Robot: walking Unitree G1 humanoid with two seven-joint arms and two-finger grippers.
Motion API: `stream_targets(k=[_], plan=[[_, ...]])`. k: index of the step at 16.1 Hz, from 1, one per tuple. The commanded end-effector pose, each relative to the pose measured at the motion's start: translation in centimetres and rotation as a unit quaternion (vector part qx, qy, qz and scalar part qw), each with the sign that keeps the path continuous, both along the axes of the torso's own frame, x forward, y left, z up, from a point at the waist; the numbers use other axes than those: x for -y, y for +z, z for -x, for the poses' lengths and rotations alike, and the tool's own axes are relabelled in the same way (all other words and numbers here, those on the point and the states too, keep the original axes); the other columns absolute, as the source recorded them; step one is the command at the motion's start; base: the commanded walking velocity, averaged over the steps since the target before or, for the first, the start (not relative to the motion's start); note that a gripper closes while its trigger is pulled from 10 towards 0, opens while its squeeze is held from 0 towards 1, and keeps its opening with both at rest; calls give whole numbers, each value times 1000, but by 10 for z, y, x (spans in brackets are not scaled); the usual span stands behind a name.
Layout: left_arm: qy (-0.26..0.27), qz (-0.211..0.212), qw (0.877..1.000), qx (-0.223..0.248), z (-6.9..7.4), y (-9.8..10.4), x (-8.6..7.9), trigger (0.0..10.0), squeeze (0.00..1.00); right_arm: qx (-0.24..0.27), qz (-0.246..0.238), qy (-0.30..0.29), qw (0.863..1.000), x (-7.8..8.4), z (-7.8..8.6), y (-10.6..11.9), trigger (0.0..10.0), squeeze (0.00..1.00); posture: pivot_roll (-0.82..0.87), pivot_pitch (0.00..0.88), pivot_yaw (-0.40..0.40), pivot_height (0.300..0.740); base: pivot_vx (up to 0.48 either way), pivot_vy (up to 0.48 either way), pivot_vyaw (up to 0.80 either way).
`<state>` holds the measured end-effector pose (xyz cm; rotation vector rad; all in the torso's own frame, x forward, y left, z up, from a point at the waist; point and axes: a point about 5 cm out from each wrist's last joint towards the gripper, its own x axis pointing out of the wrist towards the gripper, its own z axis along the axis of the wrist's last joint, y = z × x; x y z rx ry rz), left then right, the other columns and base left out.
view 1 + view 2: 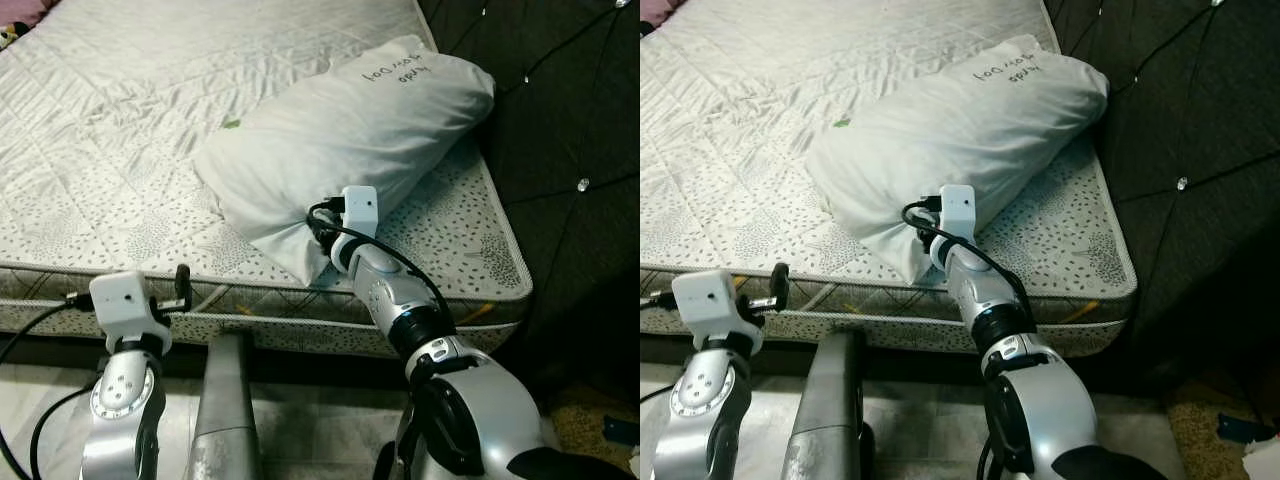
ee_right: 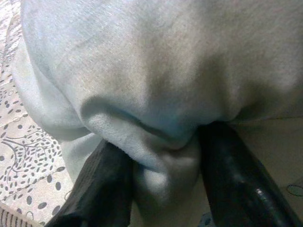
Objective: Clean up the room
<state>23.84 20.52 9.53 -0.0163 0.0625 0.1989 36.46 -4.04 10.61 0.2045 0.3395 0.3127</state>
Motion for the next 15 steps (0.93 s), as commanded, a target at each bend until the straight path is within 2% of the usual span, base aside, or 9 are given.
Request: stream_targets(k=[1, 5, 7, 8, 10, 11, 14, 15], plan=[[5, -1, 1000, -10, 0, -3, 0, 10000, 0, 10, -4, -8, 1000, -7, -4, 9, 0, 0, 219, 34, -8, 491, 0, 0, 0], [0, 2, 1000, -7, -6, -3, 4, 10000, 0, 34, 16, -36, 999, 12, -13, 17, 0, 0, 211, 18, -12, 491, 0, 0, 0], [-2, 4, 1000, -3, -11, -2, 6, 10000, 0, 42, 28, -57, 997, 29, -19, 20, 0, 0, 198, 17, -13, 491, 0, 0, 0], [-1, 4, 1000, 1, -14, -1, 7, 10000, 0, 46, 40, -74, 995, 42, -22, 22, 0, 0, 181, 21, -14, 491, 0, 0, 0], [31, 11, 999, 9, -19, 0, -5, 10000, 0, 48, 44, -119, 991, 72, -29, 28, 0, 0, 142, 6, -8, 491, 0, 0, 0], [35, 11, 999, 8, -22, 0, -9, 10000, 0, 66, 51, -142, 986, 88, -32, 36, 0, 0, 134, 1, 0, 491, 0, 0, 0], [18, 8, 1000, 18, -32, 6, -5, 10000, 0, 81, 62, -193, 976, 117, -36, 46, 0, 0, 123, 0, 4, 491, 0, 0, 0], [18, 11, 999, 24, -37, 8, -3, 10000, 0, 97, 75, -225, 967, 137, -37, 55, 0, 0, 116, 0, 3, 491, 0, 0, 0]])
